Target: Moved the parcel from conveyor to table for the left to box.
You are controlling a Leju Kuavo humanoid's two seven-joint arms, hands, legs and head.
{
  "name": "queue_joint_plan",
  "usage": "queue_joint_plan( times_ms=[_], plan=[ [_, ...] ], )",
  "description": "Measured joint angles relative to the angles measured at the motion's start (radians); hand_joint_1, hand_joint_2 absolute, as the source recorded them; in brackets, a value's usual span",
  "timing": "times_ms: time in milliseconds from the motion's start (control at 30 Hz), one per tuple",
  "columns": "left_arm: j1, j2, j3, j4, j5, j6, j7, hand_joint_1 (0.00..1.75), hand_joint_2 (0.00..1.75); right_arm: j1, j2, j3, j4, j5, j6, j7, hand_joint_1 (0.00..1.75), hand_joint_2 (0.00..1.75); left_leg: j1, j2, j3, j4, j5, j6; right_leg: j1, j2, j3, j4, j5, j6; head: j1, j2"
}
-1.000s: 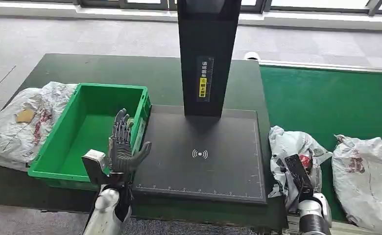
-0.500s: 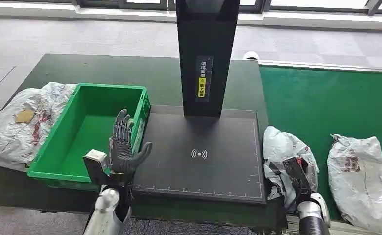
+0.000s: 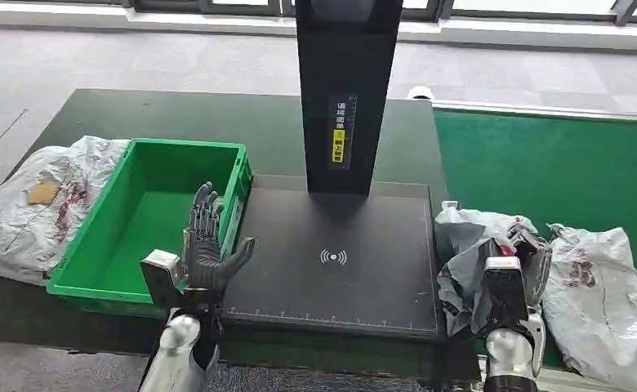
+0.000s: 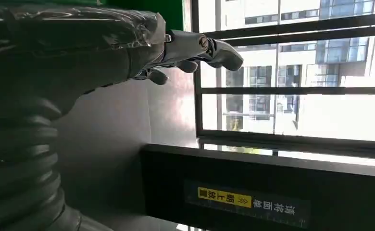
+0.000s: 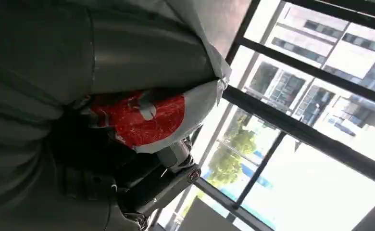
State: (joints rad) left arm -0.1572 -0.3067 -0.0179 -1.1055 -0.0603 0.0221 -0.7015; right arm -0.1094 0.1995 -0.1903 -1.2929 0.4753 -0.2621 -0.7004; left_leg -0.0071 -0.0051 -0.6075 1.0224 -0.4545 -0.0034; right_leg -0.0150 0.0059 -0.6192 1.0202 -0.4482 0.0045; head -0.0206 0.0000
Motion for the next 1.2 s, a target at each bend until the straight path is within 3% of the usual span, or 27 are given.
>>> queue_joint_plan(
  times_ms=[133, 300, 467, 633, 800, 833, 867, 933, 1000, 1067, 1100, 1200],
  plan=[
    [0.0, 0.0, 0.0, 0.003, 0.0, 0.0, 0.0, 0.0, 1.75, 0.023, 0.009, 0.036, -0.084, -0.058, -0.061, 0.001, 1.75, 1.75, 0.0, -0.001, -0.001, 0.0, 0.0, 0.0, -0.001, 0.0, 0.0, 0.0, 0.0, 0.0, 0.0, 0.0],
    [-0.005, 0.0, -0.014, 0.012, 0.0, -0.002, 0.0, 0.0, 1.75, 0.022, 0.014, 0.176, -0.205, -0.119, -0.196, 0.0, 1.75, 1.75, 0.0, 0.0, 0.0, 0.0, 0.0, 0.0, -0.001, 0.0, 0.0, 0.0, 0.0, 0.0, 0.0, 0.0],
    [-0.011, 0.0, -0.029, 0.029, 0.002, -0.002, 0.0, 0.0, 1.75, -0.037, 0.041, 0.281, -0.215, -0.158, -0.191, 0.0, 1.75, 1.75, 0.0, 0.0, 0.0, 0.0, 0.001, -0.001, 0.0, 0.001, 0.0, 0.0, 0.0, 0.0, 0.0, 0.0],
    [-0.015, -0.001, -0.041, 0.043, 0.002, -0.003, 0.0, 0.0, 1.75, -0.132, 0.067, 0.323, -0.109, -0.195, -0.142, 0.001, 1.75, 1.75, 0.0, 0.0, 0.001, 0.0, 0.001, -0.001, 0.0, 0.0, 0.001, 0.0, 0.001, 0.0, 0.0, 0.0],
    [-0.022, -0.002, -0.059, 0.061, 0.007, -0.003, 0.0, 0.0, 1.75, -0.26, 0.104, 0.339, 0.169, -0.17, -0.135, 0.002, 1.75, 1.75, 0.0, 0.001, 0.001, 0.0, 0.001, -0.001, 0.0, 0.001, 0.001, 0.0, 0.001, 0.0, 0.0, 0.0],
    [-0.023, -0.002, -0.064, 0.065, 0.009, 0.002, 0.0, 0.0, 1.75, -0.287, 0.114, 0.343, 0.242, -0.164, -0.142, 0.002, 1.1, 1.75, 0.0, 0.0, 0.001, 0.0, 0.002, -0.001, 0.0, 0.001, 0.001, 0.0, 0.001, 0.0, 0.0, 0.0],
    [-0.025, -0.002, -0.068, 0.069, 0.01, 0.007, 0.0, 0.0, 1.75, -0.314, 0.122, 0.346, 0.306, -0.163, -0.145, 0.004, 0.7, 1.75, 0.0, 0.0, 0.001, 0.0, 0.002, -0.001, 0.0, 0.001, 0.001, 0.0, 0.001, 0.0, 0.0, 0.0],
    [-0.027, -0.002, -0.076, 0.076, 0.013, 0.018, 0.0, 0.0, 1.75, -0.371, 0.14, 0.35, 0.46, -0.138, -0.132, 0.034, 0.7, 1.75, 0.0, 0.0, 0.001, 0.0, 0.002, -0.001, 0.0, 0.001, 0.0, 0.0, 0.001, 0.0, 0.0, 0.0],
    [-0.03, -0.002, -0.082, 0.082, 0.016, 0.022, 0.0, 0.0, 1.75, -0.418, 0.15, 0.36, 0.591, -0.088, -0.086, 0.113, 0.0, 1.75, 0.001, 0.0, 0.001, 0.0, 0.001, -0.001, 0.001, 0.001, 0.0, 0.0, 0.001, 0.0, 0.0, 0.0],
    [-0.031, -0.002, -0.084, 0.087, 0.019, 0.022, 0.0, 0.0, 1.75, -0.446, 0.154, 0.385, 0.69, -0.056, -0.055, 0.155, 0.0, 1.75, 0.001, 0.0, 0.001, 0.0, 0.001, -0.001, 0.001, 0.001, 0.0, 0.0, 0.001, 0.0, 0.0, 0.0],
    [-0.031, -0.002, -0.084, 0.089, 0.019, 0.022, 0.0, 0.0, 1.75, -0.458, 0.156, 0.394, 0.729, -0.04, -0.031, 0.187, 0.0, 0.0, 0.001, 0.0, 0.001, 0.0, 0.001, -0.001, 0.001, 0.001, 0.0, 0.0, 0.001, 0.0, 0.0, 0.0],
    [-0.032, -0.002, -0.084, 0.093, 0.019, 0.022, 0.0, 0.0, 1.75, -0.486, 0.157, 0.428, 0.809, 0.014, 0.029, 0.293, 0.0, 0.0, 0.001, 0.001, 0.001, 0.0, 0.001, -0.001, 0.001, 0.001, 0.0, 0.0, 0.001, 0.0, 0.0, 0.0]
  ],
)
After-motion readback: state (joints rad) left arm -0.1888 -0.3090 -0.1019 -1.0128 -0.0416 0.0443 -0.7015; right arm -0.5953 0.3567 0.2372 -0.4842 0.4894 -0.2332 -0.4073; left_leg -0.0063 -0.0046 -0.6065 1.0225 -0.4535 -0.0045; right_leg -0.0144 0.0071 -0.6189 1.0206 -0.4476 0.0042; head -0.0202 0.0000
